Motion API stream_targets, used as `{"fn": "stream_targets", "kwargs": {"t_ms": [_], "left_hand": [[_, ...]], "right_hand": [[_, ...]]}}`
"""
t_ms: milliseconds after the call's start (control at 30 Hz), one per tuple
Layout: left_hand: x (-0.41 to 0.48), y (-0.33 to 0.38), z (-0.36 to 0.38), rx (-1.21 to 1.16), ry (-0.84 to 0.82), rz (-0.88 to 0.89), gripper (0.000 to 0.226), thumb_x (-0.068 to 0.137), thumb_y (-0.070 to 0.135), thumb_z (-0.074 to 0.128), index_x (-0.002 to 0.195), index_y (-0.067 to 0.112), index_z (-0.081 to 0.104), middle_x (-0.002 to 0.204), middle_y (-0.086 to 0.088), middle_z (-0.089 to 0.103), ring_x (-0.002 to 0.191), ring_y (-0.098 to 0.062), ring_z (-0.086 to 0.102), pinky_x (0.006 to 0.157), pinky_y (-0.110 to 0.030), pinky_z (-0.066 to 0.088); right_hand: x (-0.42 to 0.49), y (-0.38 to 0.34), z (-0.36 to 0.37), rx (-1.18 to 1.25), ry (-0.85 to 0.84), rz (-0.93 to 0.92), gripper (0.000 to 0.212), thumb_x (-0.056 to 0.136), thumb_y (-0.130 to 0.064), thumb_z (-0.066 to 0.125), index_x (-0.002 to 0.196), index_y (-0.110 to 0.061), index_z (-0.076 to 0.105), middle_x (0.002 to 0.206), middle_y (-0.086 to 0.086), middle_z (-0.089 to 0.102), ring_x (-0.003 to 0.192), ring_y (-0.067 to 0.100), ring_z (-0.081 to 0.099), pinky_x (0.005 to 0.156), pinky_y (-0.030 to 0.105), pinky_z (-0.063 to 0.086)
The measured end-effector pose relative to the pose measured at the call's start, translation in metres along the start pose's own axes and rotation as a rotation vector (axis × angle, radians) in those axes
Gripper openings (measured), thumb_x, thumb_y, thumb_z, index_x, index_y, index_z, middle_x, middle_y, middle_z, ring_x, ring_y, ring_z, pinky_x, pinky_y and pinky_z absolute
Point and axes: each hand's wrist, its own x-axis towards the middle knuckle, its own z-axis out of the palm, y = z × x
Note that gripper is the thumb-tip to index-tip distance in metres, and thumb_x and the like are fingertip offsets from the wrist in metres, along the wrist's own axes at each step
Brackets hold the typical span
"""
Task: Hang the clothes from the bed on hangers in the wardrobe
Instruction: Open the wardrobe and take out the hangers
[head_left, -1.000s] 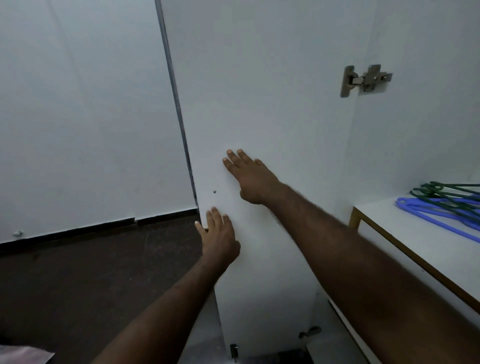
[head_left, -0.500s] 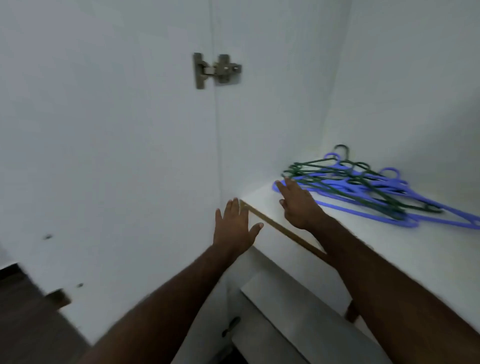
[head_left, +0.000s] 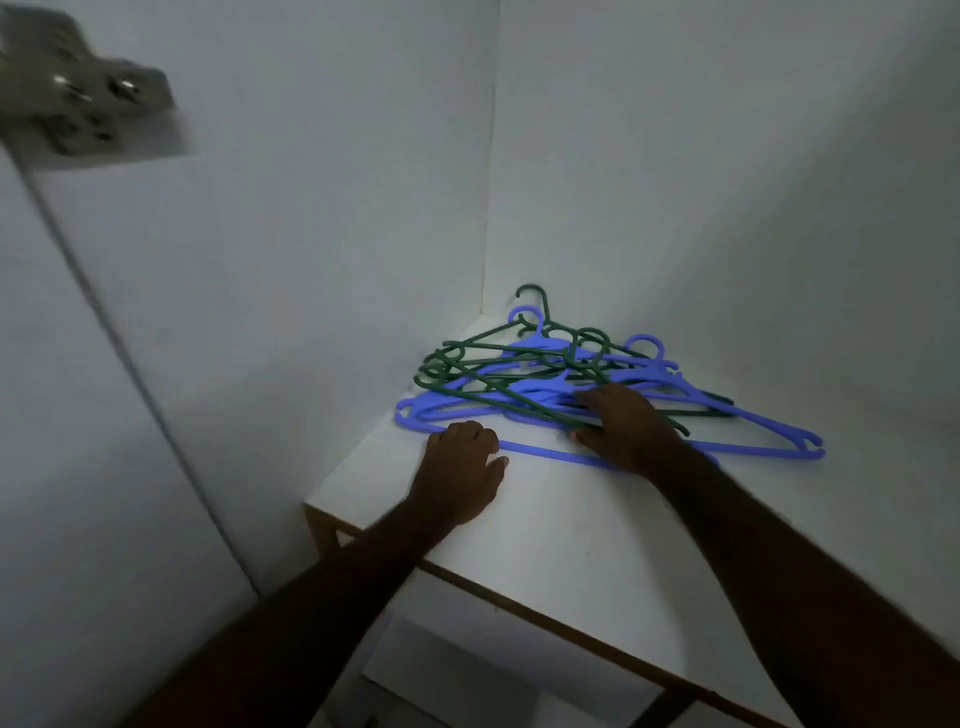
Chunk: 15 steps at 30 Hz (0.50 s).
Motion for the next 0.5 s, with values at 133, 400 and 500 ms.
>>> {"fn": "stream_targets", "kwargs": {"t_ms": [133,400,500], "left_hand": [[0.019,-0.009,0.012,-0.033,0.056,0.060,0.030,0.086,0.028,0.040,0.082,0.012,0.065,0.086,-0.008,0.065,0.083,-0.032,0.062,0.070,-0.045,0.051],[0.048,-0.015,0.018,-0.071,0.125,0.050,0.009,0.074,0.006,0.069,0.071,0.004,0.061,0.073,-0.015,0.059,0.070,-0.038,0.060,0.061,-0.048,0.054],[0.055,-0.013,0.016,-0.043,0.146,0.074,0.031,0.058,0.001,0.089,0.067,0.005,0.059,0.064,-0.012,0.058,0.060,-0.033,0.060,0.055,-0.040,0.055]], "right_hand": [[0.014,0.006,0.010,-0.049,0.006,-0.005,0.028,0.093,-0.022,0.054,0.111,-0.007,0.069,0.112,0.016,0.066,0.108,0.035,0.060,0.090,0.039,0.046],[0.039,0.020,-0.016,-0.073,0.092,0.114,0.016,0.094,-0.017,0.052,0.100,-0.012,0.066,0.101,0.014,0.068,0.097,0.033,0.062,0.073,0.034,0.042],[0.042,0.021,-0.017,-0.044,0.048,0.108,0.014,0.094,-0.016,0.051,0.096,-0.010,0.064,0.099,0.014,0.068,0.094,0.033,0.062,0.069,0.030,0.036]]}}
